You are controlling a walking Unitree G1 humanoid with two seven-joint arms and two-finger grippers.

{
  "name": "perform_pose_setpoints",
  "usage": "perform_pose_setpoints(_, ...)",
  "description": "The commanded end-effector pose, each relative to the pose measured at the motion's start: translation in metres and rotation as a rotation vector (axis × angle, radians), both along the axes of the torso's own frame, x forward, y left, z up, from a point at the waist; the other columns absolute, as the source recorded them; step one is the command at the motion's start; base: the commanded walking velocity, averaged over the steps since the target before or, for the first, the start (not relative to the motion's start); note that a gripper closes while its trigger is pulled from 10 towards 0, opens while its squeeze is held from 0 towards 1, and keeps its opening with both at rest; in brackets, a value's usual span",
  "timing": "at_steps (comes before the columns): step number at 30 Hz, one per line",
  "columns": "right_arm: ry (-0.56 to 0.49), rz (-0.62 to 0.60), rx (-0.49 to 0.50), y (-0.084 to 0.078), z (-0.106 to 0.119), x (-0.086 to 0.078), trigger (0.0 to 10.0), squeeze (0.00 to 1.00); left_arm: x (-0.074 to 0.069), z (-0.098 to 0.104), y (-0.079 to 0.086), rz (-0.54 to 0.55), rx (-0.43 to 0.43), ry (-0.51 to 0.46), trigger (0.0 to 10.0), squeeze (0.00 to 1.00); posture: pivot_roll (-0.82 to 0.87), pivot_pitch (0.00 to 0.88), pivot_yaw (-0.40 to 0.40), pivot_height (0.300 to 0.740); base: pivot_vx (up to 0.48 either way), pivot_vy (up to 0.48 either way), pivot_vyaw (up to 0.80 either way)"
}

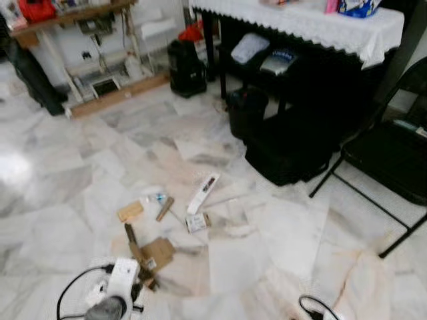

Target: Sweep floor

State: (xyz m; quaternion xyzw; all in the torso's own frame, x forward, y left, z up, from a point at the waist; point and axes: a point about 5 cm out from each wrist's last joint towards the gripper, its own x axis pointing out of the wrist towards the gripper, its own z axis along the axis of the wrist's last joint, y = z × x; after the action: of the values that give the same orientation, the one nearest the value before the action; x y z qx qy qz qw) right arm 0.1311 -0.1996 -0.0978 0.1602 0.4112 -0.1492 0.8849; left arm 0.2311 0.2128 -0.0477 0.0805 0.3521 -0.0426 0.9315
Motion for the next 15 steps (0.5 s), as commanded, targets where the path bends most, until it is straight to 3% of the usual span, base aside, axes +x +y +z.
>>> perform_pose_setpoints(1, -0.004, 0.013, 0.033, 0.0129, -0.0011, 0.0022, 10.0, 0.00, -0.0185, -0.0110, 0.0085, 0.032, 0.003, 0.076, 10.0, 0.00, 0.04, 0.071, 0.063, 0.740, -0.266, 0.000, 0.00)
perform_pose_setpoints(15, 0.006, 0.005, 0.037, 0.0120, -0.0018, 0.0009, 10.0, 0.00, -0.0181, -0.0109, 0.0079, 0.028, 0.002, 0.076, 10.0, 0.00, 0.04, 0.074, 0.064, 0.740, -0.264, 0.000, 0.00)
